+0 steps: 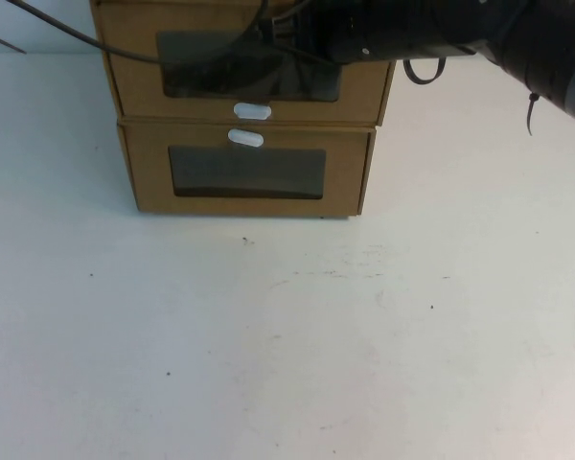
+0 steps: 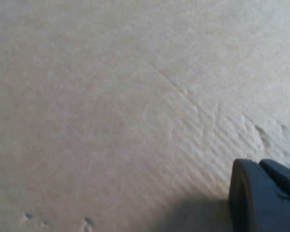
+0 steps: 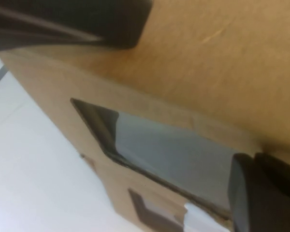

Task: Close the shoe box
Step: Close the shoe box with your right arm

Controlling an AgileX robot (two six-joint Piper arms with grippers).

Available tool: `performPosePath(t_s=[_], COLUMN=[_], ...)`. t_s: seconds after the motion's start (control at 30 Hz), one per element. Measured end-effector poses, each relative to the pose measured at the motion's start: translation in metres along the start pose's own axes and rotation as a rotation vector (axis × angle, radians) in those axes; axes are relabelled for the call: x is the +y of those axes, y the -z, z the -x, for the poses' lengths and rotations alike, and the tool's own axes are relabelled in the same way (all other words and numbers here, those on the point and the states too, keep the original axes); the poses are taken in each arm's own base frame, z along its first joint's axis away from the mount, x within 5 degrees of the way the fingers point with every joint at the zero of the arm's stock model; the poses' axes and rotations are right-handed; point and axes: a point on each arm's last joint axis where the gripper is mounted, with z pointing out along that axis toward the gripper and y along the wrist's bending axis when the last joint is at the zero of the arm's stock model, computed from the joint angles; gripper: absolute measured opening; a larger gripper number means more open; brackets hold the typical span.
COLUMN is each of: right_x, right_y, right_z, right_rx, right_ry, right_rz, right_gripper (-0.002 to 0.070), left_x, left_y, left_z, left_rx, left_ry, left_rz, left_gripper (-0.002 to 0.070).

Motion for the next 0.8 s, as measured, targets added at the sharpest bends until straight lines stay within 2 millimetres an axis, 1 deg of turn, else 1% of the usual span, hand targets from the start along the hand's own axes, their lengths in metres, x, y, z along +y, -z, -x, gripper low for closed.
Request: performPosePath(t_s=[0.17,0.23,0.33,0.43,0.53,0.6,0.73,0.8], right_x=[-0.003,-0.002,0.002,0.01,0.02,0.025,0.03,0.03], right_y=[-0.011,-0.011,-0.004,0.014,0.041,0.058,0.087,0.101], right_z=[-0.004,-0.004,0.001,0.01,0.023,0.03,0.038,0.039], right_rx=[0.011,0.024,0.042,0.06,0.058,0.057,0.091,0.117], right_ry=[-0.014,-0.011,-0.004,0.01,0.039,0.071,0.114,0.142], right_rz=[0.005,0.013,0.034,0.064,0.084,0.081,0.044,0.011], right_gripper=[-0.0013,-0.0013,-0.0013,-0.0013,-0.0013,-0.0013,-0.0013,-0.0013], left_x=[0.0,0.0,-0.003,-0.008,-0.018,-0.028,-0.048,-0.061], left_y=[0.0,0.0,0.008,0.023,0.044,0.063,0.107,0.133], left_z=[0.0,0.0,0.006,0.016,0.025,0.031,0.04,0.042], left_rx=[-0.001,-0.001,-0.026,-0.078,-0.123,-0.154,-0.211,-0.235], left_ry=[0.0,0.0,-0.023,-0.05,-0.08,-0.103,-0.162,-0.189], left_rz=[-0.001,-0.002,0.012,0.029,0.045,0.056,0.123,0.165], left_gripper=[-0.0005,-0.0005,-0.0005,-0.0005,-0.0005,-0.0005,-0.0005,-0.0005])
